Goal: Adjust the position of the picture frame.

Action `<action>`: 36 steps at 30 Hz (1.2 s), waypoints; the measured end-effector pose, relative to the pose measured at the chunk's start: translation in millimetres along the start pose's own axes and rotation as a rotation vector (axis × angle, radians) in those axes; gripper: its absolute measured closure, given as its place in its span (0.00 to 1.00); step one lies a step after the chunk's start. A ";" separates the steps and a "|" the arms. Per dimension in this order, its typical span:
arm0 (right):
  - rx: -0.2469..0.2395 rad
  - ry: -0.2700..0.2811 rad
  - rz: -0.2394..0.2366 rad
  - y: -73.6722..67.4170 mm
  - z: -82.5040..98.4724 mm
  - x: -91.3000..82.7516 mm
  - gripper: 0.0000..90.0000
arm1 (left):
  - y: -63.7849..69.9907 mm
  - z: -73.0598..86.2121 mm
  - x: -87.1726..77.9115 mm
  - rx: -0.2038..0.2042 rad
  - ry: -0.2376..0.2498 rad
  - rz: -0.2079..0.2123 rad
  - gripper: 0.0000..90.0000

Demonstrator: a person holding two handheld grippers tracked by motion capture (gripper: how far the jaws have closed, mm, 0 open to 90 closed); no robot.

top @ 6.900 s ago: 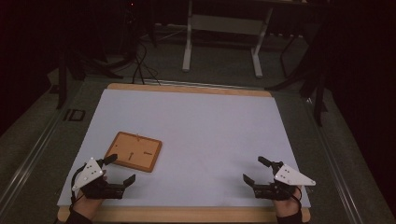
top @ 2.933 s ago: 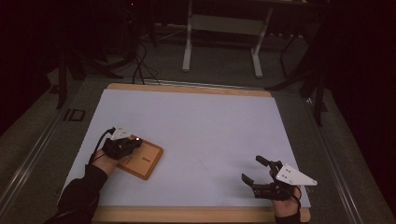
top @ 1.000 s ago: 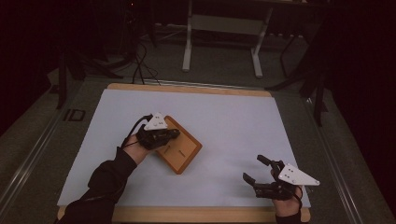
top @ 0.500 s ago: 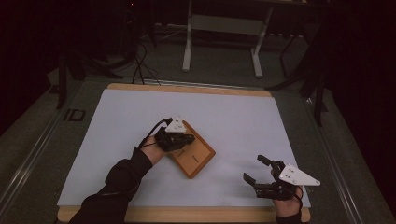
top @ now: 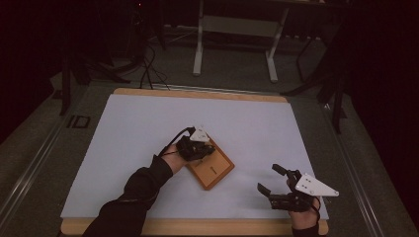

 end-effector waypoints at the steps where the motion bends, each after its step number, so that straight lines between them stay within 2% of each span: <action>1: 0.000 0.000 -0.001 -0.2 0.0 -0.1 0.16 | -1.2 -0.2 3.0 -0.008 -0.004 -0.004 0.95; 5: 0.000 -0.001 -0.001 0.1 0.2 -0.2 0.16 | -3.3 0.0 16.3 -0.014 -0.019 -0.004 0.95; 7: 0.001 0.000 -0.001 0.3 0.3 -0.2 0.16 | -3.3 0.0 16.3 -0.014 -0.019 -0.004 0.95; 8: -0.001 0.000 -0.003 0.4 0.5 0.1 0.16 | -4.5 1.0 24.4 -0.016 -0.033 -0.006 0.95; 14: 0.001 -0.003 -0.005 0.2 1.0 0.3 0.16 | -4.5 2.6 34.3 -0.026 -0.040 -0.010 0.95; 26: 0.002 -0.007 -0.010 -0.6 1.4 1.3 0.16 | -5.0 6.3 46.4 -0.044 -0.071 0.001 0.95; 36: 0.003 -0.009 -0.012 -0.9 1.8 1.4 0.16 | -4.6 7.3 48.2 -0.046 -0.066 0.004 0.95</action>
Point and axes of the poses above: each handheld gripper's, and its own axes: x roughly forward along the jaws, z roughly out of its underside, y roughly to its right, the point moved 7 cm from there along x, roughly forward along the jaws, and after that the axes turned 1 degree about z, right-handed, at the moved point
